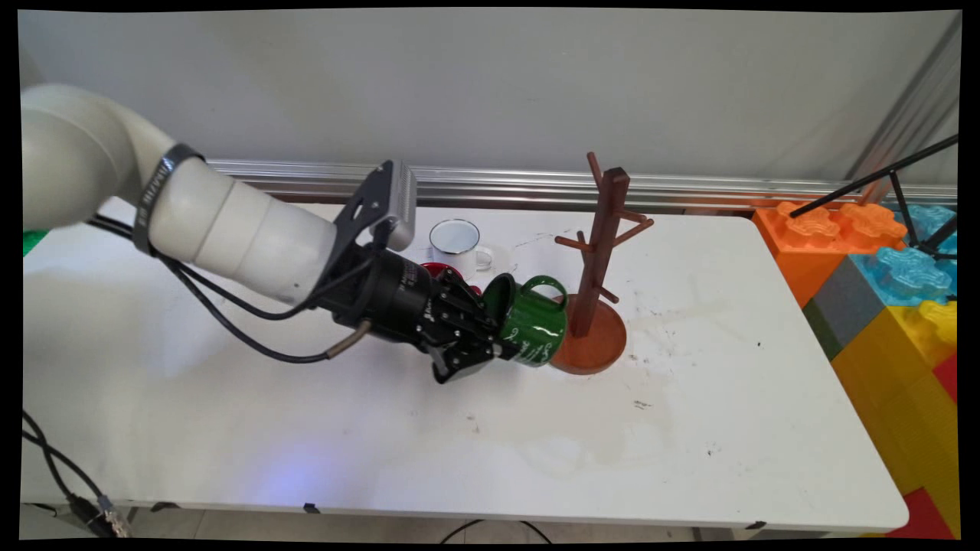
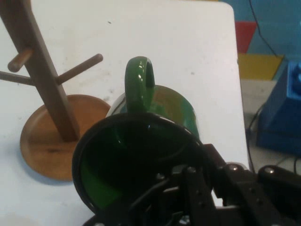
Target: Place the picked object on the table
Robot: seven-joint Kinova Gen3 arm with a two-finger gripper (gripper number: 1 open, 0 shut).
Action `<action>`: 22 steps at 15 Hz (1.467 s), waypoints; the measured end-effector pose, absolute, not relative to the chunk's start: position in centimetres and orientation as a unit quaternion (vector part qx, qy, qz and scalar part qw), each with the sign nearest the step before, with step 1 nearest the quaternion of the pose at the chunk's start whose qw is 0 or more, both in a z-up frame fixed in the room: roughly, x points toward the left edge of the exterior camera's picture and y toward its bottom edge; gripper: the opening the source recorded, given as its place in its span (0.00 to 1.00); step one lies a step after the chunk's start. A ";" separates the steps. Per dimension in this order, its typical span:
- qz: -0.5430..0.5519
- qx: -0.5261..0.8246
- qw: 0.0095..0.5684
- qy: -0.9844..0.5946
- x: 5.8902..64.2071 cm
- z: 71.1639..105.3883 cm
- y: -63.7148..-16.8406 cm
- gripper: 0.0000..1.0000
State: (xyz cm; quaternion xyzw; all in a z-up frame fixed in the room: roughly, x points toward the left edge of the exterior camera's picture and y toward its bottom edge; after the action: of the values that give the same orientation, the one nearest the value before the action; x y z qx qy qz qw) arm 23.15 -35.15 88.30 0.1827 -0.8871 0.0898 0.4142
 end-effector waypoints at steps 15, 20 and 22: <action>0.101 0.060 0.223 -0.968 26.0 89.8 -36.4 0.00; 0.093 0.052 0.164 -0.981 25.4 87.4 -37.1 0.00; 0.090 0.050 0.150 -0.983 24.9 86.6 -37.4 0.00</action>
State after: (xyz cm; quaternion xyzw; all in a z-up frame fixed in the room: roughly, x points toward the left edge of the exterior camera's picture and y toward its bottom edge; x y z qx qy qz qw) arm 24.89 -37.37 86.61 0.0504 -0.9833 0.0898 0.1503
